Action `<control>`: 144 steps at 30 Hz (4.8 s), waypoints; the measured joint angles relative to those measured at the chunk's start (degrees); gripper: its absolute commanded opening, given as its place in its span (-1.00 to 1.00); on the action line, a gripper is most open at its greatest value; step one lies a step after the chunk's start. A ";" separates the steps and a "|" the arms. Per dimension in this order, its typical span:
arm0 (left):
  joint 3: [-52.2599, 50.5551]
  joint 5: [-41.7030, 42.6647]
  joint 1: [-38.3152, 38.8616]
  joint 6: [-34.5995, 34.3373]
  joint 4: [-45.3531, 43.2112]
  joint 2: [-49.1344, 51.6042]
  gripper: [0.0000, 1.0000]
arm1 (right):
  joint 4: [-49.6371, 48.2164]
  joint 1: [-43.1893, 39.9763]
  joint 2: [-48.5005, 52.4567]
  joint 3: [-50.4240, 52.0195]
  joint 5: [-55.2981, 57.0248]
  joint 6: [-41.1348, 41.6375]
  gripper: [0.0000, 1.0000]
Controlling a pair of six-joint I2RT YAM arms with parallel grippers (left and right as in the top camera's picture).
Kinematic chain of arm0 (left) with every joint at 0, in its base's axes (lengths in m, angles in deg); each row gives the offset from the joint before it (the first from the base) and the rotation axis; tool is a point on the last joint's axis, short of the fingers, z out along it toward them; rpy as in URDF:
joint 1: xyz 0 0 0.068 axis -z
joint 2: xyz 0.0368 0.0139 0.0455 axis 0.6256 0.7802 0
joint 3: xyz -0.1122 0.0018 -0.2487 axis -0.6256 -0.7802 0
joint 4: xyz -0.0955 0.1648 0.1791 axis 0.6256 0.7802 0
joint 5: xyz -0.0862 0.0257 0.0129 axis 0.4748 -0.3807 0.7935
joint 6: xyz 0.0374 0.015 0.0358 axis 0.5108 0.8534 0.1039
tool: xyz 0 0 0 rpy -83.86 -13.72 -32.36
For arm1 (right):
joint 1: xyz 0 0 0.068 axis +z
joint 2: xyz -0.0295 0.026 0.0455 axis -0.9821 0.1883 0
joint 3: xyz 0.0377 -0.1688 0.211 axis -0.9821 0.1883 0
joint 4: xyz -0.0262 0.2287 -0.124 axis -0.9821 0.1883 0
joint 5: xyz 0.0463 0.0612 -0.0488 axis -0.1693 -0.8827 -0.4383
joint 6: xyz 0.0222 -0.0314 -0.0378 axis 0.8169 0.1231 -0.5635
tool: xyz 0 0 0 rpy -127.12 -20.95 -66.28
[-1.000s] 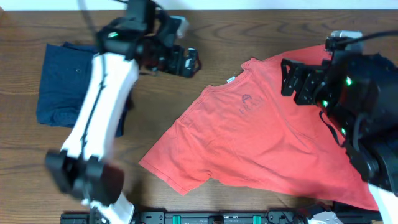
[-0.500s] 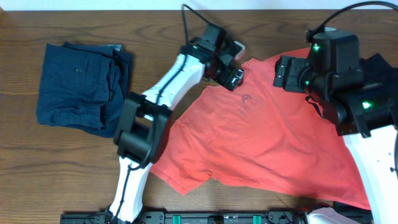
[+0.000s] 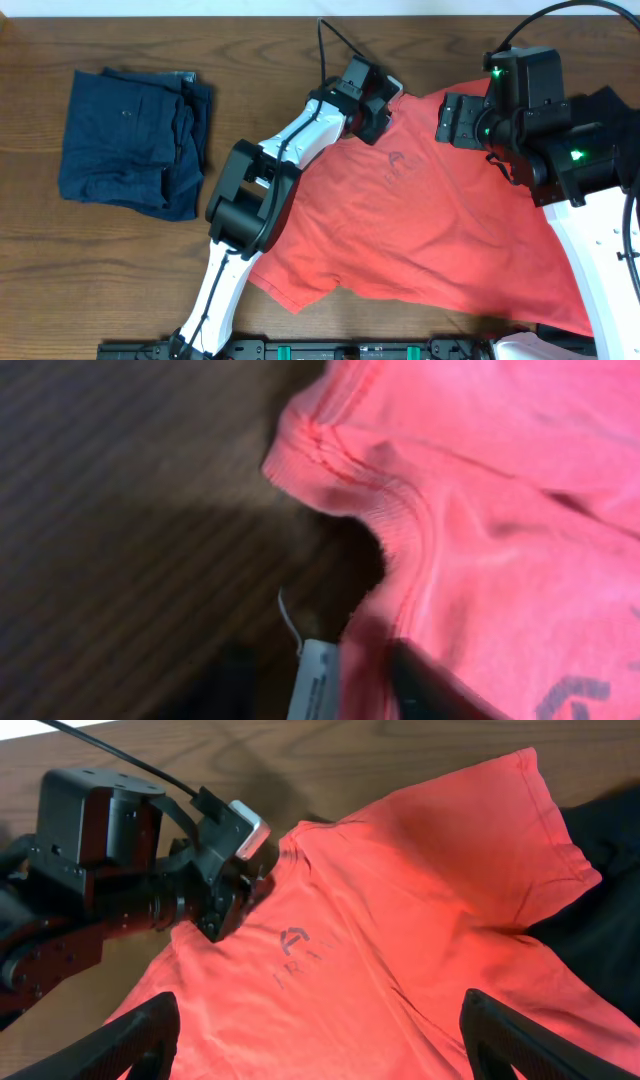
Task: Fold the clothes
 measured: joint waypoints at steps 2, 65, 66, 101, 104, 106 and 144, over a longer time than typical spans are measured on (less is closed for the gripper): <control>0.02 -0.02 0.00 0.07 0.42 0.07 -0.87 | 0.00 0.00 0.00 0.00 0.00 -0.02 0.76; 0.04 -3.54 4.11 -1.25 -5.03 0.79 -0.80 | 3.48 -1.66 0.00 0.00 1.95 0.00 0.82; 0.04 -3.43 3.87 -1.49 -4.85 0.79 -0.88 | 3.48 -1.66 0.00 0.00 1.99 0.00 0.83; 0.37 -0.98 -21.40 -11.32 18.60 -21.05 -0.03 | -0.42 -28.63 29.99 -0.02 -4.09 1.99 -0.66; 0.37 -0.98 -19.56 -11.32 23.08 -24.52 0.04 | -2.25 -28.65 35.52 -0.02 -7.30 1.86 -0.75; 0.39 -0.98 -17.64 -11.34 25.81 -26.32 0.06 | -3.87 -28.65 39.17 -0.02 -9.51 1.64 -0.91; -0.04 -0.81 -8.46 -11.32 40.81 -33.99 0.36 | 20.00 -47.19 29.00 -16.46 -27.63 -16.28 -0.32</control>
